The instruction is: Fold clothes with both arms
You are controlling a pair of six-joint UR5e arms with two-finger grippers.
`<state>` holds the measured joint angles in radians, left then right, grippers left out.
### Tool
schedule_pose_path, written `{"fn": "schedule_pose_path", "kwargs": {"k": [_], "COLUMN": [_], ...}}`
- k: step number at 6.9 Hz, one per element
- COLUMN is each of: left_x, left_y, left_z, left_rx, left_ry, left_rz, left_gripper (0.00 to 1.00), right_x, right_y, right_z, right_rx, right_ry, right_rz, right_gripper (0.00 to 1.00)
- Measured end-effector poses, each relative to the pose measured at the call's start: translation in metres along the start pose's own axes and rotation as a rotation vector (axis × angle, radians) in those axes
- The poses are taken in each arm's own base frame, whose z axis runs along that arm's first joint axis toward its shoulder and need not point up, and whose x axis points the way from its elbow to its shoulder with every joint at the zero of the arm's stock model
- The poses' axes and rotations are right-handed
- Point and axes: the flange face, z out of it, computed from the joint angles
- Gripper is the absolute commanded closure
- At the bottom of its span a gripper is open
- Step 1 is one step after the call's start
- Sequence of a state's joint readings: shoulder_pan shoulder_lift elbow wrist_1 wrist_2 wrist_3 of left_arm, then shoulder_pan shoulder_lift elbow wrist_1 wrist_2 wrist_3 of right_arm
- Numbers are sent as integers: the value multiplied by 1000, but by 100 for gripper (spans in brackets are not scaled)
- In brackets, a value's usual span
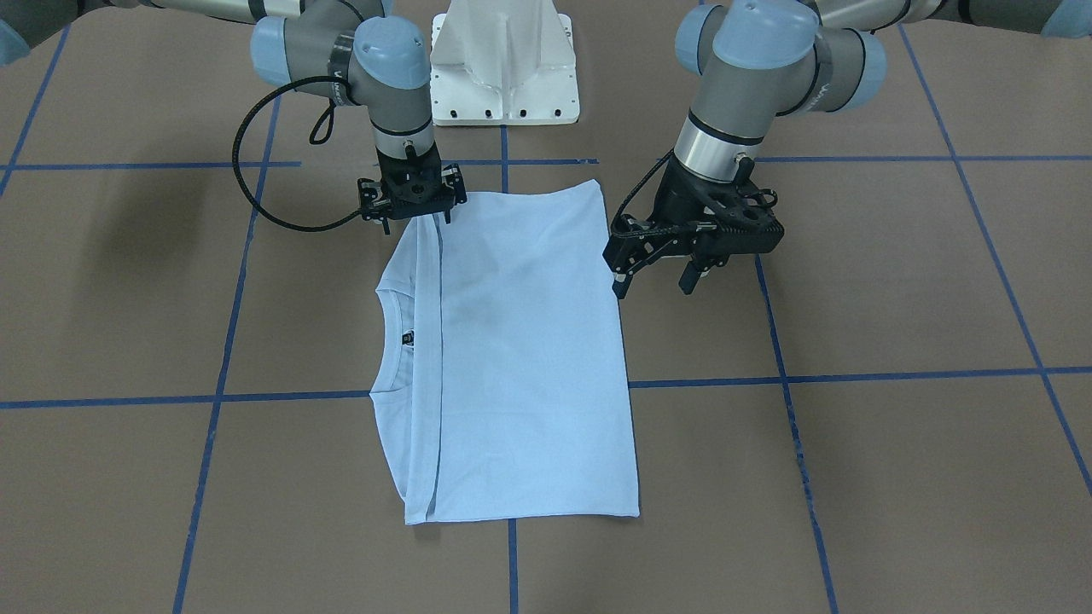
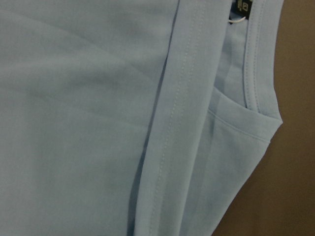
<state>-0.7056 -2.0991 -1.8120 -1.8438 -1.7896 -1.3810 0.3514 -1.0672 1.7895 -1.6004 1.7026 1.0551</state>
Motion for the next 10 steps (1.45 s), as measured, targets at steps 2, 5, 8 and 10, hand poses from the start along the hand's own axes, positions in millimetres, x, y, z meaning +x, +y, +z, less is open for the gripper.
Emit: {"fn": "schedule_pose_path", "kwargs": {"k": [2, 5, 8, 10], "left_x": [1, 4, 8, 9], "left_y": [5, 19, 34, 40], "left_z": [2, 10, 16, 18], "left_rx": [-6, -25, -45, -51], "left_ry": [1, -2, -1, 0], "left_rz": [-5, -28, -45, -51], "left_gripper": [0, 0, 0, 0], "right_x": [2, 15, 49, 80], "right_y": [2, -4, -10, -4], "right_z": [8, 7, 2, 5], "right_rx": [-15, -30, -40, -50], "right_ry": [22, 59, 108, 147], "right_rz": [-18, -29, -40, -56], "right_gripper": [0, 0, 0, 0]}}
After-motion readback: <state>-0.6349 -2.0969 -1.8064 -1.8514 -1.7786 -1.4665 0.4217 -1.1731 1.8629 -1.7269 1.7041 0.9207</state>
